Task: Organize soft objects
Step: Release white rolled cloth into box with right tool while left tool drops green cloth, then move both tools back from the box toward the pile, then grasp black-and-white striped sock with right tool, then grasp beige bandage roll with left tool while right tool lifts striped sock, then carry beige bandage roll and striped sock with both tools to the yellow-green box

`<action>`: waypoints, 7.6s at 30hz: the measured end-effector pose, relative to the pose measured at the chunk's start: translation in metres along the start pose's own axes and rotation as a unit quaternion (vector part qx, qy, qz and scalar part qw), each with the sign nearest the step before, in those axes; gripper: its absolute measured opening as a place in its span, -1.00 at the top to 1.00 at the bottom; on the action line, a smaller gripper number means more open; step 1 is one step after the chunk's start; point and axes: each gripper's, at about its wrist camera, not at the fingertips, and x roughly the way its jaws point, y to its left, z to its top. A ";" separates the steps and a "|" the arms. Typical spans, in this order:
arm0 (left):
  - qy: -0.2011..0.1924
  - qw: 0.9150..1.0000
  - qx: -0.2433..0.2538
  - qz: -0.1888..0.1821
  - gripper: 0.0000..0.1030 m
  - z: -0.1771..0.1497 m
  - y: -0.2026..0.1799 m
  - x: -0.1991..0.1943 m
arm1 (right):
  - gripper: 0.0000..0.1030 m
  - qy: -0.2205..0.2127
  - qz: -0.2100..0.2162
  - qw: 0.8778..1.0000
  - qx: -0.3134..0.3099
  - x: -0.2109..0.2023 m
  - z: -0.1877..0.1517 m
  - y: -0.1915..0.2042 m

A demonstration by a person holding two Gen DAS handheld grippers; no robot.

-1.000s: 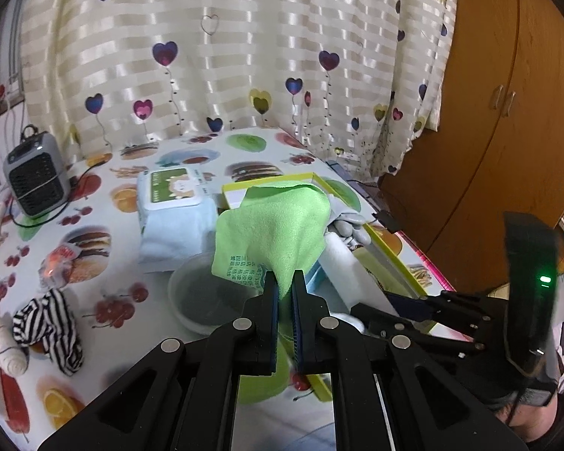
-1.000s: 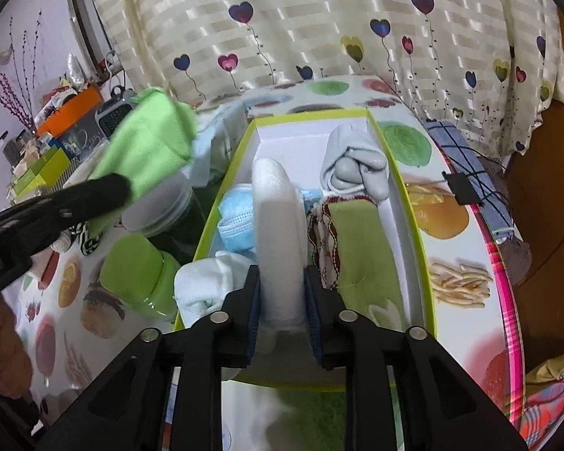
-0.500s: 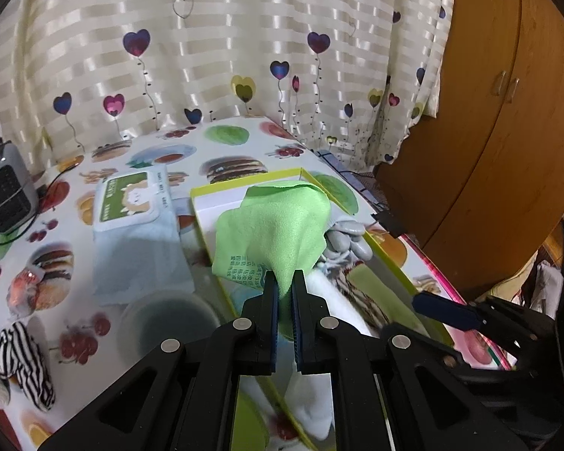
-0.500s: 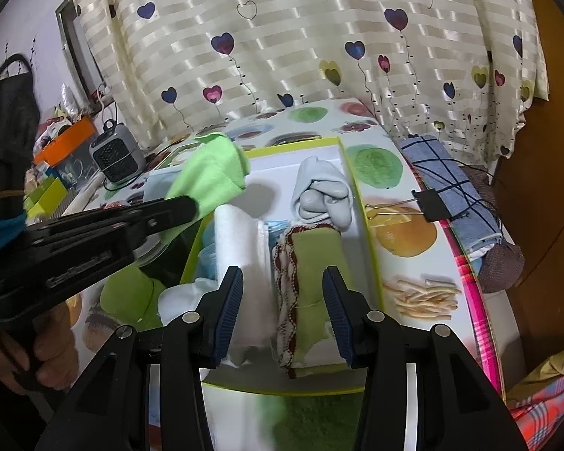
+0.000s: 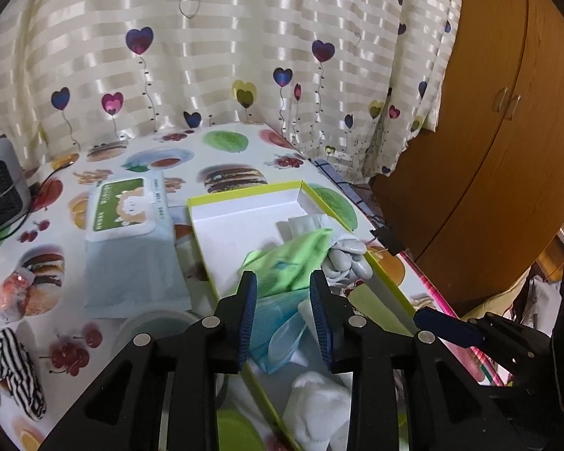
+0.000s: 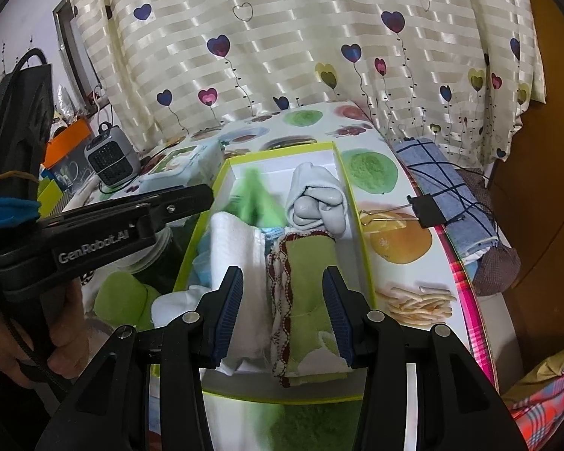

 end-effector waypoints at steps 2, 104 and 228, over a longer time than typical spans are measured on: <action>-0.003 1.000 -0.001 -0.001 0.46 -0.003 0.001 -0.008 | 0.12 -0.001 0.000 1.000 -0.001 -0.002 0.000 0.002; -0.034 0.952 -0.230 0.199 0.11 -0.129 0.238 -0.167 | -0.01 0.095 0.153 0.972 -0.151 0.096 -0.013 0.256; -0.040 0.978 -0.137 0.152 0.16 -0.107 0.098 -0.174 | 0.80 -0.023 0.125 0.986 -0.107 -0.035 -0.009 0.168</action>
